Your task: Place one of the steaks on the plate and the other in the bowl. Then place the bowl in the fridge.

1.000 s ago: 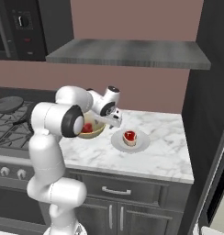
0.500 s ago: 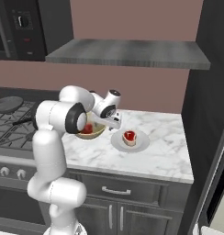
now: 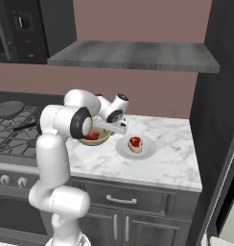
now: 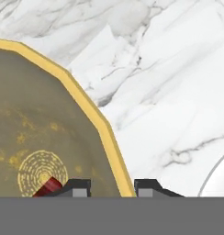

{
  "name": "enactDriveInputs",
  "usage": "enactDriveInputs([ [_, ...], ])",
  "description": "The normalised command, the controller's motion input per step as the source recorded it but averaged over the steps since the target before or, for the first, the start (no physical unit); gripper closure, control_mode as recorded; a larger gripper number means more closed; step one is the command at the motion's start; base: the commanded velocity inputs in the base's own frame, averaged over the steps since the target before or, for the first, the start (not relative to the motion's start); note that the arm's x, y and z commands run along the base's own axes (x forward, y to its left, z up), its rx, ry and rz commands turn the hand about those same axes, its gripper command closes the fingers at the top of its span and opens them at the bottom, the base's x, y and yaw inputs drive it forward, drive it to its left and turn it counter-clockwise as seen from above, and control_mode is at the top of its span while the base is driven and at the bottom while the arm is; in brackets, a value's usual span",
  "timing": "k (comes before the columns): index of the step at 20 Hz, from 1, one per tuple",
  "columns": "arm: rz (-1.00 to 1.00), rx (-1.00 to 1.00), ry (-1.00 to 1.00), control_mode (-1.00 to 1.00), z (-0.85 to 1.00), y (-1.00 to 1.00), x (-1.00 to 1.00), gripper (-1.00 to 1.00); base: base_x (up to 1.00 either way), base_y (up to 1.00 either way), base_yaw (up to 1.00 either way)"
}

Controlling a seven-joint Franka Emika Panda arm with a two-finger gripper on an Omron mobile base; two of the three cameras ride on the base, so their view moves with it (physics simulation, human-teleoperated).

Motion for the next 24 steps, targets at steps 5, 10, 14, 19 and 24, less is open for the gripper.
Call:
enactDriveInputs([
  [5,-0.01,0.00,0.00,-1.00,0.00,0.22,0.00,1.00,0.00,0.00,0.00],
  [10,-0.29,0.04,0.03,-1.00,0.08,0.03,-0.07,1.00,0.00,0.00,0.00],
  [14,-0.50,0.15,0.07,-1.00,0.26,0.00,-0.15,1.00,0.00,0.00,0.00],
  [19,-0.53,0.12,0.04,-1.00,0.26,0.00,-0.20,1.00,0.00,0.00,0.00],
  [24,-0.55,0.11,0.07,-1.00,0.19,0.00,-0.26,1.00,0.00,0.00,0.00],
])
